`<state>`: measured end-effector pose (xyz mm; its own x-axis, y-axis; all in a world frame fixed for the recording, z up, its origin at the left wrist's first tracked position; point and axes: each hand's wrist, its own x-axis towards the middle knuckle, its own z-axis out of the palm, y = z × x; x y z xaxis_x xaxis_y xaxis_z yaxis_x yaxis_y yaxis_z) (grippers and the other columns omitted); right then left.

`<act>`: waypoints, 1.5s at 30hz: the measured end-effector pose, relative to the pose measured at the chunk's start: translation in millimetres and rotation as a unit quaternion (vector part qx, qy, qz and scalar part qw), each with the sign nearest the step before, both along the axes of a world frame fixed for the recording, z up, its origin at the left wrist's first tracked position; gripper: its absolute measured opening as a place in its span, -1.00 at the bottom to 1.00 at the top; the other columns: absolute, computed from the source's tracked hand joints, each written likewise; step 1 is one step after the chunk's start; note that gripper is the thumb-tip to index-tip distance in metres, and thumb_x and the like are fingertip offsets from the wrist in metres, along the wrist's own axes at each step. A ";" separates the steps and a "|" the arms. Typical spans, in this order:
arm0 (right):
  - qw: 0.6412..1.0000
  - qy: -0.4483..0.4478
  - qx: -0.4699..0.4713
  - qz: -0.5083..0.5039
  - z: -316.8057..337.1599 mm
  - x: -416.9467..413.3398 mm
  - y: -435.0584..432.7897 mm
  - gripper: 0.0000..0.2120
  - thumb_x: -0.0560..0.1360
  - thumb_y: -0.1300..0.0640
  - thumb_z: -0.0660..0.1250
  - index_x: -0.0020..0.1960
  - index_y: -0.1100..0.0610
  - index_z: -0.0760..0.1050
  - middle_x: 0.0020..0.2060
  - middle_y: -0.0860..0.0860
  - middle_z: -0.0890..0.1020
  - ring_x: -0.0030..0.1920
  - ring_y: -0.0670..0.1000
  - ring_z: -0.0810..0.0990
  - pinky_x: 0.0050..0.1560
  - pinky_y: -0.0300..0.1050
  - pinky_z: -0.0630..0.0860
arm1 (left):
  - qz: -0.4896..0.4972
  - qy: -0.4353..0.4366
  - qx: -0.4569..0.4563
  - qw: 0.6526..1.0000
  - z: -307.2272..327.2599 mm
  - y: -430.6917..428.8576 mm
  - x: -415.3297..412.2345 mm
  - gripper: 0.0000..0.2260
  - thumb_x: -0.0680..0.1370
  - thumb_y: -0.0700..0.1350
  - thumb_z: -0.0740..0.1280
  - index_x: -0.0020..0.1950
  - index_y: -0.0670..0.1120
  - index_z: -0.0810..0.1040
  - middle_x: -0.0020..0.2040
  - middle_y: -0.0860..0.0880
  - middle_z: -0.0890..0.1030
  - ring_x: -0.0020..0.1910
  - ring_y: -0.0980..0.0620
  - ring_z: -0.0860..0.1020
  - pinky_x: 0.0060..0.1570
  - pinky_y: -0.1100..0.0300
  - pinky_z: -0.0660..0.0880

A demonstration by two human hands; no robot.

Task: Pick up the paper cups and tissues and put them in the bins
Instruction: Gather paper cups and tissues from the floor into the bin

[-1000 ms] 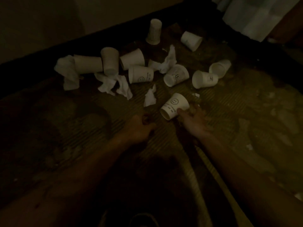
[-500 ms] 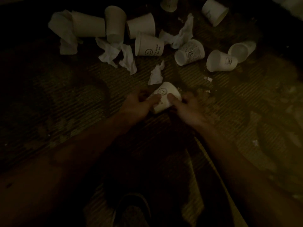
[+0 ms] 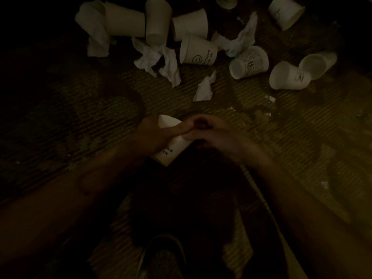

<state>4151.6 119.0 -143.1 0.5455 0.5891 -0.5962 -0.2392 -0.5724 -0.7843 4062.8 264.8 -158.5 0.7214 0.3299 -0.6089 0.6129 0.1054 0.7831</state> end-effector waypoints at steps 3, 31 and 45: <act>0.999 -0.028 0.003 -0.025 -1.7 21.4 12.2 -0.62 0.33 0.09 0.54 0.10 -0.14 0.58 0.05 -0.16 0.65 0.04 -0.18 0.61 -0.08 -0.28 0.55 | 0.030 0.004 0.026 0.999 0.3 6.0 3.3 -0.33 0.11 0.37 0.41 0.04 -0.04 0.53 -0.08 0.08 0.57 -0.28 0.21 0.60 -0.56 0.42 0.41; 0.993 -0.003 0.019 -0.115 -14.2 11.1 27.7 -0.54 0.57 -0.22 0.19 -0.20 0.08 0.67 -0.14 0.07 0.73 -0.10 0.01 0.71 -0.13 -0.14 0.62 | -0.161 -0.054 0.069 0.983 -4.2 38.7 -11.3 -0.60 0.57 0.16 0.25 0.40 0.14 0.39 0.22 0.21 0.45 0.08 0.32 0.48 -0.19 0.46 0.40; 0.985 -0.148 -0.027 -0.086 4.8 5.6 86.2 -0.52 0.52 -0.33 0.16 0.23 -0.04 0.53 0.15 -0.07 0.60 0.06 -0.10 0.58 0.08 -0.11 0.53 | -0.059 -0.117 0.238 0.962 -14.0 72.4 -20.3 -0.87 0.55 0.05 0.35 -0.17 0.08 0.61 -0.21 0.10 0.61 -0.31 0.21 0.56 -0.32 0.24 0.48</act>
